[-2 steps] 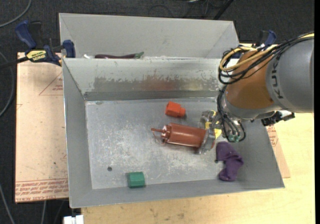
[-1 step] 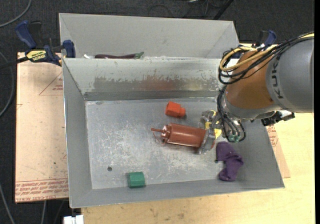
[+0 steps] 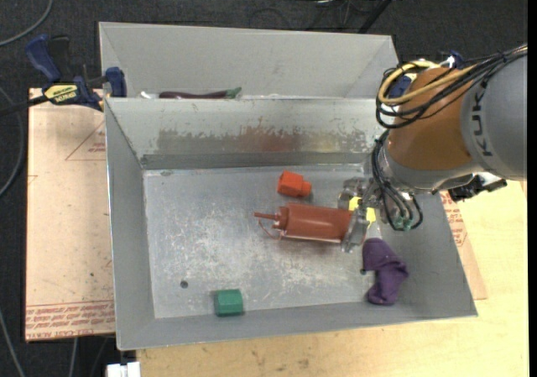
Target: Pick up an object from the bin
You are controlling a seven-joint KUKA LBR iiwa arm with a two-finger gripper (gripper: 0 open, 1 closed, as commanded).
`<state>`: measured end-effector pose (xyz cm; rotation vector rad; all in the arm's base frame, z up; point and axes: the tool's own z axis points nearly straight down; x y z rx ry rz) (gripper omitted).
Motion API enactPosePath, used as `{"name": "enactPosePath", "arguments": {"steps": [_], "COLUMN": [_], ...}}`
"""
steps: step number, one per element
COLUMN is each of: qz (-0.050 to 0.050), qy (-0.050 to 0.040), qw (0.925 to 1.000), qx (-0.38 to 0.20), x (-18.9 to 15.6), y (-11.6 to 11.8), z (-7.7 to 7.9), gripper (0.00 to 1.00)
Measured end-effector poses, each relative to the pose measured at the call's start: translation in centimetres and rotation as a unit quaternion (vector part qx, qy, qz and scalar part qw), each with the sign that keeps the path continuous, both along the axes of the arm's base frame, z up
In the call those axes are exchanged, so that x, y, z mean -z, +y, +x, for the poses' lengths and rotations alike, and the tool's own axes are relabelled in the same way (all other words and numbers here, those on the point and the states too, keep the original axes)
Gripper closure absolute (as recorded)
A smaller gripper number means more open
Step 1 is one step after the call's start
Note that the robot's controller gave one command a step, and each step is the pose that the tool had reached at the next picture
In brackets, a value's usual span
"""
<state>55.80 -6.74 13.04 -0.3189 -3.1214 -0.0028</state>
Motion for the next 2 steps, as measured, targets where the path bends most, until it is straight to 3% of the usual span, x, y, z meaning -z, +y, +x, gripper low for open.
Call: {"name": "enactPosePath", "arguments": {"steps": [1,2], "qz": [0.0,0.0], "qy": [-0.0034,0.0003], "qw": [0.9995,1.0], "qx": [-0.031,0.0], "x": [-6.2,-11.3], "y": [-1.1,-0.4], "z": [0.8,-3.1], "gripper": [1.0,1.0]}}
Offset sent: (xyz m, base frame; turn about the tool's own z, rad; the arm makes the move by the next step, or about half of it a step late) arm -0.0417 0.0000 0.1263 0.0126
